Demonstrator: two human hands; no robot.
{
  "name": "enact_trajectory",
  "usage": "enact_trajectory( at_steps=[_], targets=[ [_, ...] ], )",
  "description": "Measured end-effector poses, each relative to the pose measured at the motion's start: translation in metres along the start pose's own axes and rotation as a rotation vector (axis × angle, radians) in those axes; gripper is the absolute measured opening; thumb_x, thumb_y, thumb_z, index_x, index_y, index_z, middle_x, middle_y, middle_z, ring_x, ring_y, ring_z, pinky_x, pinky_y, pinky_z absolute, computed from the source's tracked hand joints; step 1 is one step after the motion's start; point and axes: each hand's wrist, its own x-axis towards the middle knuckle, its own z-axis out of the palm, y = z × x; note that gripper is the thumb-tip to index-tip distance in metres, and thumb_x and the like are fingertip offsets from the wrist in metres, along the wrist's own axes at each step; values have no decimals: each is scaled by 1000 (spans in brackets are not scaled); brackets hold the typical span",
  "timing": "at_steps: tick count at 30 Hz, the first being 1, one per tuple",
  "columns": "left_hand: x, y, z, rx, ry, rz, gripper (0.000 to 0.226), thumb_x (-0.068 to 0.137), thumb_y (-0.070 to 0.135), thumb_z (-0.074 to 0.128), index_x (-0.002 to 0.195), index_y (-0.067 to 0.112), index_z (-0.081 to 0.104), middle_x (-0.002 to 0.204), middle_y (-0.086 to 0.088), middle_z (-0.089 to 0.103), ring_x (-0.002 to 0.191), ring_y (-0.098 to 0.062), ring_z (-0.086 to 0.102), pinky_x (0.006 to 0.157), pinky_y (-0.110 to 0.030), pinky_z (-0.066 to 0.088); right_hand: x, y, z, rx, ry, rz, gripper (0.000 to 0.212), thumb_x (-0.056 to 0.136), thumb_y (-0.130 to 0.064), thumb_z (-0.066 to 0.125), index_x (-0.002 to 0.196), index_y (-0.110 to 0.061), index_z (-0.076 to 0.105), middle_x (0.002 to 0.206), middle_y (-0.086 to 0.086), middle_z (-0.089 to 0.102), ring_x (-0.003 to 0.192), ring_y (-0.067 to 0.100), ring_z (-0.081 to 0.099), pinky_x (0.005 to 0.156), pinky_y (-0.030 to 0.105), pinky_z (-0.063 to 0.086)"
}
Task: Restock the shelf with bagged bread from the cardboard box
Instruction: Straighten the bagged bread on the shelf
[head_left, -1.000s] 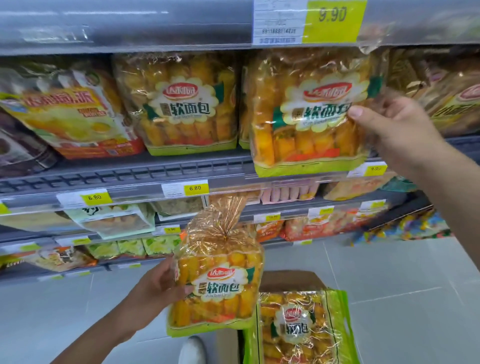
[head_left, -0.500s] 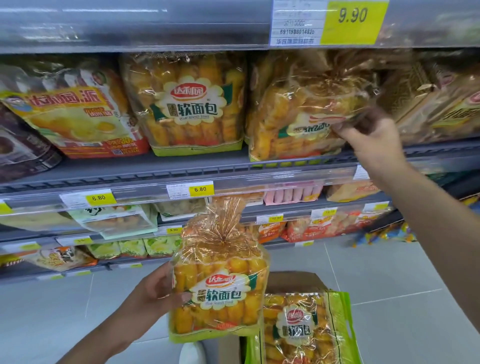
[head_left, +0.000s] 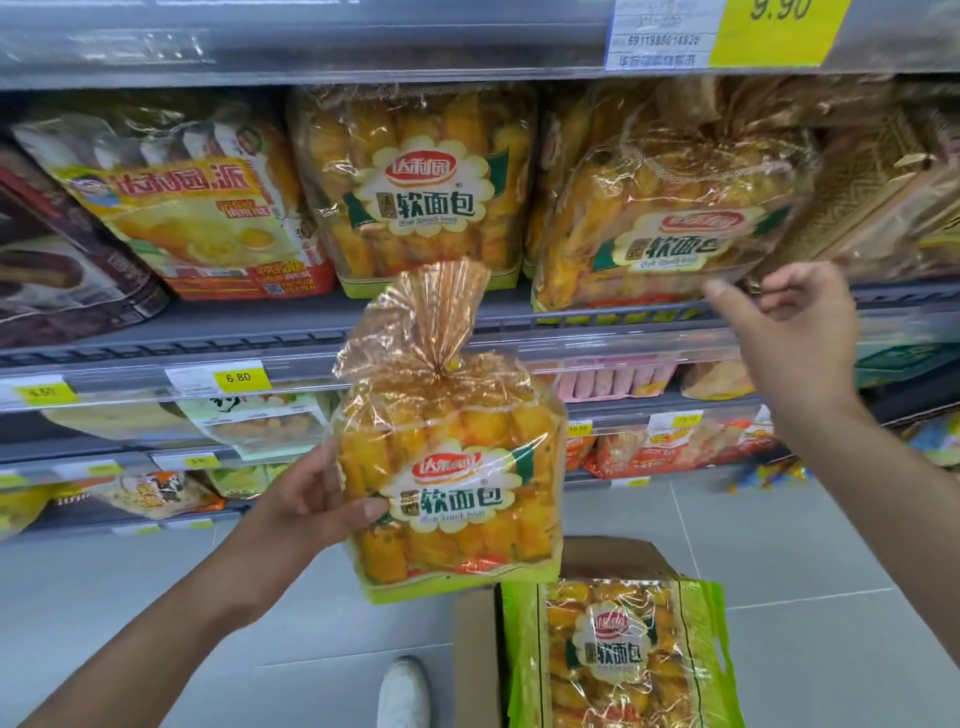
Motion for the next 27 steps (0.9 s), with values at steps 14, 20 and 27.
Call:
enact_trajectory(
  at_steps=[14, 20, 27],
  targets=[
    [9, 82, -25, -57, 167, 244, 41, 55, 27, 88, 94, 24, 74, 97, -10, 75, 81, -23, 72, 65, -29, 59, -110, -39, 46, 160, -722, 14, 32, 88, -50, 61, 118, -40, 65, 92, -19, 69, 79, 10, 66, 67, 23, 51],
    [38, 130, -34, -56, 174, 386, 31, 67, 26, 85, 93, 22, 67, 88, -6, 72, 78, -19, 69, 71, -35, 59, -82, -69, 71, 160, -584, -82, 34, 95, -28, 66, 124, -41, 57, 104, -2, 66, 65, 23, 63, 57, 30, 50],
    [76, 146, -31, -18, 234, 495, 55, 85, -1, 68, 137, -1, 48, 130, -17, 67, 121, -31, 64, 100, -49, 53, -61, -79, 103, 213, -464, -55, 50, 97, -25, 61, 145, -21, 47, 122, -17, 68, 96, 6, 72, 81, 34, 61]
  ],
)
